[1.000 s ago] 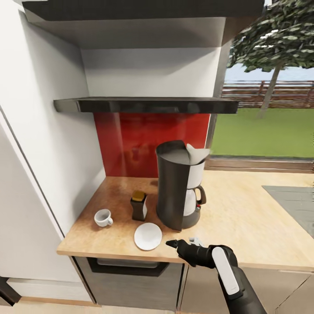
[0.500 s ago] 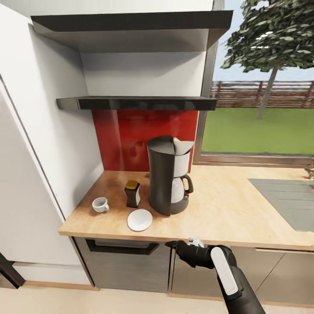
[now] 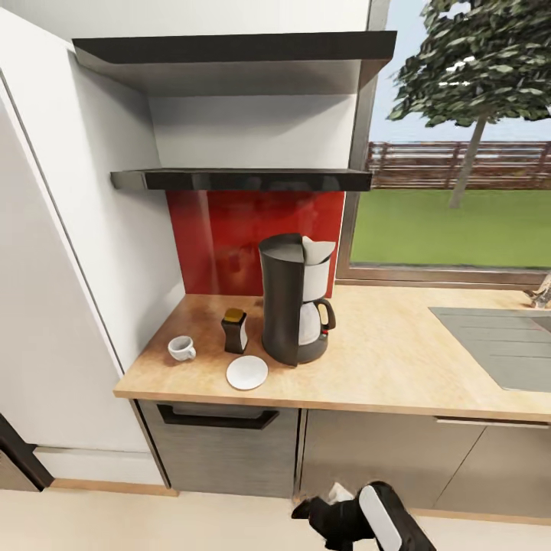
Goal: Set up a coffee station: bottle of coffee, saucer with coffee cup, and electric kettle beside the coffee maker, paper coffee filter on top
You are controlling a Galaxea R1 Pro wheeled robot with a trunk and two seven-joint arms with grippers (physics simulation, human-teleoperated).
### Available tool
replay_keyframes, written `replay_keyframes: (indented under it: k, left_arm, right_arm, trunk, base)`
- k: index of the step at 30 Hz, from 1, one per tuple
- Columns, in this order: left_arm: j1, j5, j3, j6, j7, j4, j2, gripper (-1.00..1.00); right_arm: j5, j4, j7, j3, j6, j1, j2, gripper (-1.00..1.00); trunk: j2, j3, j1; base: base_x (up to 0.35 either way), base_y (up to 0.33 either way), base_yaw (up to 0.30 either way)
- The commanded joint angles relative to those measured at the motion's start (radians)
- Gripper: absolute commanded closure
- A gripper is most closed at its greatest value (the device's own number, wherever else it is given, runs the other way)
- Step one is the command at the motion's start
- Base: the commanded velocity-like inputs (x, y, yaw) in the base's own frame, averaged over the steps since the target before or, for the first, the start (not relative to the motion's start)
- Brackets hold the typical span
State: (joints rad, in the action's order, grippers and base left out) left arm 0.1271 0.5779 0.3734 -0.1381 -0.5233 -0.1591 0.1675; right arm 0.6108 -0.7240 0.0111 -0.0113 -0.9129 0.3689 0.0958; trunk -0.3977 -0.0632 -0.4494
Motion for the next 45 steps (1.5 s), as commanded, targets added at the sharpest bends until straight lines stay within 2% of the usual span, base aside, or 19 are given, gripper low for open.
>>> replay_keyframes:
  k: [1,4,5,7,10,11,12,14,15,19,22,24,28,42,43,44,45]
  left_arm:
    - [0.000,0.003,0.009,0.007,-0.006,-0.003,-0.003,-1.00]
    - [0.000,0.002,0.010,0.041,-0.006,-0.003,-0.016,-1.00]
    - [0.000,0.000,0.010,0.048,-0.006,-0.003,-0.028,-1.00]
    - [0.000,-0.009,0.010,0.055,-0.006,-0.003,-0.050,-1.00]
    - [0.000,-0.029,0.010,0.075,-0.006,-0.002,-0.075,-1.00]
    - [0.000,-0.032,0.010,0.149,-0.005,0.000,-0.085,-1.00]
    - [-0.001,-0.032,0.010,0.161,-0.005,0.000,-0.086,-1.00]
    - [-0.001,-0.032,0.010,0.193,-0.004,0.001,-0.091,-1.00]
    - [-0.001,-0.032,0.010,0.205,-0.003,0.001,-0.092,-1.00]
    - [-0.001,-0.029,0.008,0.216,-0.003,0.000,-0.091,-1.00]
    - [-0.001,-0.028,0.007,0.218,-0.003,0.001,-0.086,-1.00]
    - [-0.001,-0.028,0.006,0.219,-0.003,0.001,-0.084,-1.00]
    - [-0.001,-0.034,0.007,0.219,-0.003,0.002,-0.086,-1.00]
    - [-0.001,-0.038,0.010,0.219,0.001,-0.002,-0.095,-1.00]
    - [-0.001,-0.038,0.010,0.219,0.010,-0.002,-0.099,-1.00]
    - [0.000,-0.048,0.020,0.211,0.140,-0.003,-0.123,-1.00]
    - [0.001,-0.053,0.021,0.209,0.155,-0.003,-0.124,-1.00]
  right_arm:
    - [-0.019,0.060,0.001,-0.001,0.035,0.001,-0.011,-1.00]
    - [-0.069,0.260,0.001,0.002,0.206,0.001,-0.025,-1.00]
    - [-0.101,0.345,0.001,0.004,0.317,0.001,-0.030,-1.00]
    - [-0.158,0.419,0.001,0.005,0.462,0.001,-0.045,-1.00]
    - [-0.260,0.472,0.000,0.006,0.635,0.001,-0.087,-1.00]
    - [-0.381,0.528,-0.002,0.006,0.750,0.001,-0.109,-1.00]
    - [-0.404,0.538,-0.002,0.006,0.766,0.001,-0.111,-1.00]
    - [-0.497,0.564,-0.006,0.005,0.826,0.001,-0.124,-1.00]
    - [-0.561,0.574,-0.008,0.006,0.861,0.001,-0.131,-1.00]
    - [-0.662,0.583,-0.012,0.006,0.901,0.001,-0.137,-1.00]
    - [-0.686,0.586,-0.028,0.004,0.910,0.001,-0.153,-1.00]
    - [-0.692,0.587,-0.079,0.004,0.911,0.001,-0.165,-1.00]
    - [-0.695,0.587,-0.146,0.004,0.911,0.001,-0.170,-1.00]
    - [-0.695,0.585,-0.164,0.002,0.910,0.001,-0.166,-1.00]
    - [-0.696,0.586,-0.164,0.002,0.910,0.001,-0.166,-1.00]
    - [-0.693,0.590,-0.165,-0.001,0.911,0.001,-0.168,-1.00]
    - [-0.693,0.590,-0.165,-0.002,0.911,0.001,-0.170,-1.00]
  trunk:
    - [-0.002,-0.002,-0.001]
    - [-0.002,-0.002,-0.001]
    - [-0.002,-0.002,-0.001]
    - [-0.002,-0.002,-0.001]
    - [-0.002,-0.002,-0.001]
    - [-0.002,-0.002,-0.001]
    - [-0.002,-0.002,-0.001]
    - [-0.002,-0.002,-0.001]
    - [-0.002,-0.002,-0.001]
    - [-0.002,-0.002,-0.001]
    - [-0.002,-0.002,-0.001]
    - [-0.002,-0.002,-0.001]
    - [-0.002,-0.002,-0.001]
    - [-0.002,-0.002,-0.001]
    - [-0.002,-0.002,-0.001]
    - [-0.002,-0.002,-0.001]
    - [-0.002,-0.002,-0.001]
  base:
    - [-0.002,0.000,0.000]
    - [0.000,0.000,0.000]
    - [0.000,0.000,0.000]
    - [0.000,0.000,0.000]
    - [0.000,0.000,0.000]
    - [0.000,0.000,0.000]
    - [0.000,0.000,0.000]
    - [0.000,0.000,0.000]
    - [0.000,0.000,0.000]
    - [0.000,0.000,0.000]
    - [0.000,0.000,0.000]
    - [0.000,0.000,0.000]
    - [0.000,0.000,0.000]
    - [0.000,0.000,0.000]
    - [0.000,0.000,0.000]
    - [0.000,0.000,-0.058]
    - [0.000,0.000,-0.131]
